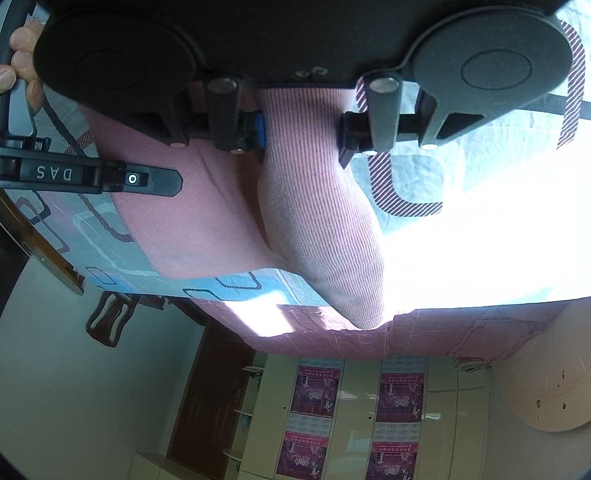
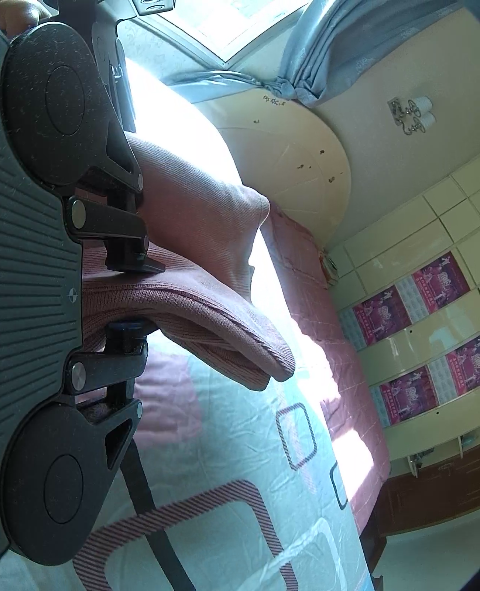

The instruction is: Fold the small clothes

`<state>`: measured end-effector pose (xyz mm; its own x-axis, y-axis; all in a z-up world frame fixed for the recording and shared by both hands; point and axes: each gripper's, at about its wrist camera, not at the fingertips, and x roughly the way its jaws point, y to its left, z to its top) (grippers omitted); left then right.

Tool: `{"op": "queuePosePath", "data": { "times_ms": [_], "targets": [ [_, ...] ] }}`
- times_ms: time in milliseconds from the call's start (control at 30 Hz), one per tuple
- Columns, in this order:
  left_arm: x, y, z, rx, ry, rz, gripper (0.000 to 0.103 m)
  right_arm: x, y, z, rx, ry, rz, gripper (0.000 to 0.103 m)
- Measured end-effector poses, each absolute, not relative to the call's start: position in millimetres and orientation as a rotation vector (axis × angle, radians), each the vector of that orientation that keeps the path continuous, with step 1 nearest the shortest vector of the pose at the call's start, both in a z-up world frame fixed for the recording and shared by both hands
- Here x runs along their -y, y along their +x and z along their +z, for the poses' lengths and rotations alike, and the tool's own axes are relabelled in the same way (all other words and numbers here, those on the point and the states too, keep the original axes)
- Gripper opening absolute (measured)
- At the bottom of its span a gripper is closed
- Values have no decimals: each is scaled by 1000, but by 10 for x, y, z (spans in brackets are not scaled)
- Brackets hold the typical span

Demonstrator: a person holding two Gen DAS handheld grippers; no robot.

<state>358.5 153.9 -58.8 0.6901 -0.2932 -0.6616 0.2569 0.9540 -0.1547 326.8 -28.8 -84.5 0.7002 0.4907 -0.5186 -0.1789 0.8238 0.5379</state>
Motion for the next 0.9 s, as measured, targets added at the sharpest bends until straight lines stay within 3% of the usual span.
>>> {"op": "queuePosePath", "data": {
  "times_ms": [300,667,800,900],
  "targets": [
    [-1980,3816,-656,-758,-38,-255,33,-382,3557,-952,-716,461,433,23],
    [-2180,4295,-1136,-810,-84,-175,35,-516,4101,-1399,-776,422,410,19],
    [-2286,4310,-1303,-825,-79,-152,46,-473,4227,-1545,-800,382,372,19],
    [-2324,4261,-1354,-807,-83,-123,61,-445,4270,-1634,-829,347,359,20]
  ]
}}
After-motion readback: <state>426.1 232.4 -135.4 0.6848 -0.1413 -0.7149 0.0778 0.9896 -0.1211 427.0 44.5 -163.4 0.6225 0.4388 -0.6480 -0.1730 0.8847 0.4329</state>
